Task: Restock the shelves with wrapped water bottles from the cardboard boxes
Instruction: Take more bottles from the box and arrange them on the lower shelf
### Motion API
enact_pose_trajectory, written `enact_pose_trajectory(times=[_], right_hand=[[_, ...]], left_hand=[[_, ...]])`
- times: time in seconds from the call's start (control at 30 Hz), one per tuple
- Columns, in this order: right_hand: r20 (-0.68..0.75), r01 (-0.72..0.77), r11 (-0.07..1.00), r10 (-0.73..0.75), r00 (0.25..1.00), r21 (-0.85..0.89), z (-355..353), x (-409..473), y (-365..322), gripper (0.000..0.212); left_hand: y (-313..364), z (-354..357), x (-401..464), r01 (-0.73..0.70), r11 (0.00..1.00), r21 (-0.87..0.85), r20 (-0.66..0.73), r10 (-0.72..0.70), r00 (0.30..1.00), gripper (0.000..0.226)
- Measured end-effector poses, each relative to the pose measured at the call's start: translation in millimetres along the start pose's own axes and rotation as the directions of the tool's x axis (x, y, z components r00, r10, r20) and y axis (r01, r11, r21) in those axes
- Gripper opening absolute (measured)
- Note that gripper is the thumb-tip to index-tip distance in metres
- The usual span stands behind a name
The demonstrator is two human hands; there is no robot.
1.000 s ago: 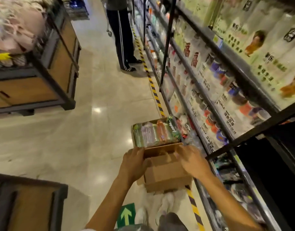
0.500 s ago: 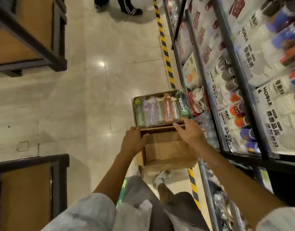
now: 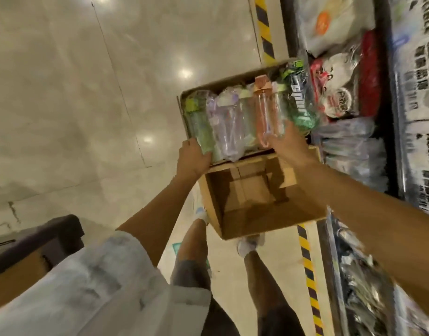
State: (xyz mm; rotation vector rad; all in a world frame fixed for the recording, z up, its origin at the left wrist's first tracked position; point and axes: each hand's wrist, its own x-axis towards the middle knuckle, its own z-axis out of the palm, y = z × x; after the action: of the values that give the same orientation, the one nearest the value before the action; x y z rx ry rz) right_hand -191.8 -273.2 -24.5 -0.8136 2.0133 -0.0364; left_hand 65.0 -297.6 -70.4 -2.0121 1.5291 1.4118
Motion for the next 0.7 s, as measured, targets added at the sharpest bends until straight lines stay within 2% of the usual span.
enact_pose_trajectory(times=[0.1,0.23,0.33,0.43,0.53,0.7], right_hand=[[-0.045,-0.080,0.993,0.084,0.995,0.082,27.8,62.8,6.9,0.075],[-0.071,-0.104,0.989,0.112,0.991,0.108,59.7,131.0,23.4,0.089],[-0.069,-0.132,0.981,0.143,0.987,0.143,76.2,163.6,39.6,0.094],[-0.158,-0.130,0.976,0.158,0.975,0.174,88.7,180.1,49.3,0.096],[-0.199,-0.109,0.974,0.149,0.968,0.199,99.2,188.1,51.8,0.097],[-0.213,-0.107,0.968,0.157,0.964,0.229,98.9,190.9,56.4,0.087]], left_hand=[[-9.9,16.5,61.3,0.077,0.994,-0.074,0.020,-0.075,0.997,0.071],[-17.8,34.0,116.4,0.158,0.971,-0.180,-0.020,-0.164,0.986,0.065],[-23.8,50.2,141.7,0.213,0.913,-0.349,0.006,-0.226,0.974,0.066],[-25.6,60.8,154.4,0.258,0.838,-0.480,0.002,-0.293,0.956,0.085],[-31.2,67.7,163.2,0.283,0.831,-0.480,-0.027,-0.336,0.941,0.108],[-34.1,67.2,172.7,0.317,0.858,-0.404,-0.022,-0.356,0.934,0.099]])
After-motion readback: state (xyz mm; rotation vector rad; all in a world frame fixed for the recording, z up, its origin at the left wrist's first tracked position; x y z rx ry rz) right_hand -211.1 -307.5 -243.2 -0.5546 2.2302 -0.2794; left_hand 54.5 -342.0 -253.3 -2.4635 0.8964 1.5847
